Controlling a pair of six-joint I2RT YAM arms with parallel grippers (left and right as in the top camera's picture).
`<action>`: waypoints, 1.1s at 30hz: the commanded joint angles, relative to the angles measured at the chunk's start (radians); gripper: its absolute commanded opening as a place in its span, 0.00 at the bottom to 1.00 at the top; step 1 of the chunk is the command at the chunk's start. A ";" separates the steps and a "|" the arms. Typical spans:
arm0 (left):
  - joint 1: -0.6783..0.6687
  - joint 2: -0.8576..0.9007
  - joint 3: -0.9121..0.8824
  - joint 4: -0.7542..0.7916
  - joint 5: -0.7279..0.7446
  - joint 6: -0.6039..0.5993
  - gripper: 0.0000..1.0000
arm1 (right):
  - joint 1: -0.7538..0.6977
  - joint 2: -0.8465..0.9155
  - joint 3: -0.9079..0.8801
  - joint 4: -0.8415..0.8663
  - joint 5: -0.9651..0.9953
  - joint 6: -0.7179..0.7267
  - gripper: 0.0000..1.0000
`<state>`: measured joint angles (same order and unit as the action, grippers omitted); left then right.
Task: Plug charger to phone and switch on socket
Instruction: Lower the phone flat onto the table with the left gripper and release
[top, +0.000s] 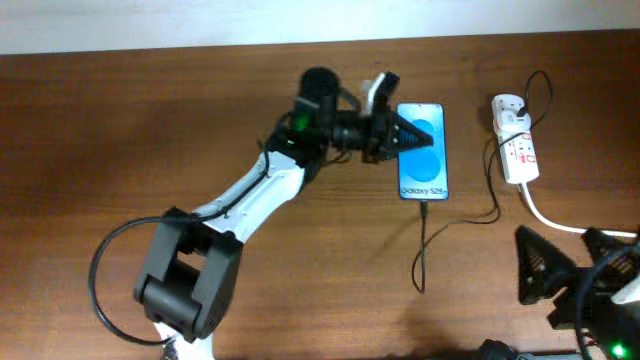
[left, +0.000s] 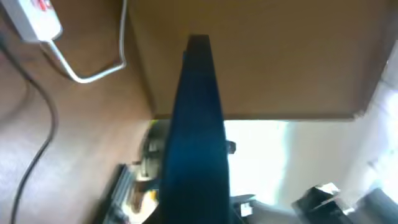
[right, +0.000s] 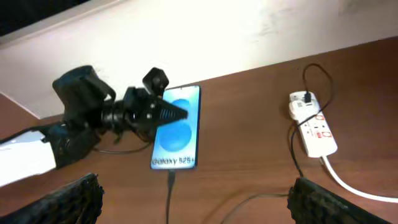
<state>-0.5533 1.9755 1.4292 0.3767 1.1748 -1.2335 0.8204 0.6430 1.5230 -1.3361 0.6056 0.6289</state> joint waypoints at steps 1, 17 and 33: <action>0.054 -0.012 0.122 -0.494 -0.256 0.666 0.00 | -0.003 0.015 -0.029 -0.013 0.032 0.043 0.99; 0.255 0.371 0.122 -0.839 -0.374 1.067 0.21 | -0.003 0.552 -0.124 0.058 0.032 0.386 0.99; 0.188 0.381 0.258 -1.159 -0.861 0.916 0.99 | -0.005 0.566 -0.124 0.026 0.035 0.510 0.99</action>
<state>-0.3565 2.2795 1.7206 -0.7525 0.5606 -0.3088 0.8204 1.2129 1.4040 -1.2980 0.6281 1.1259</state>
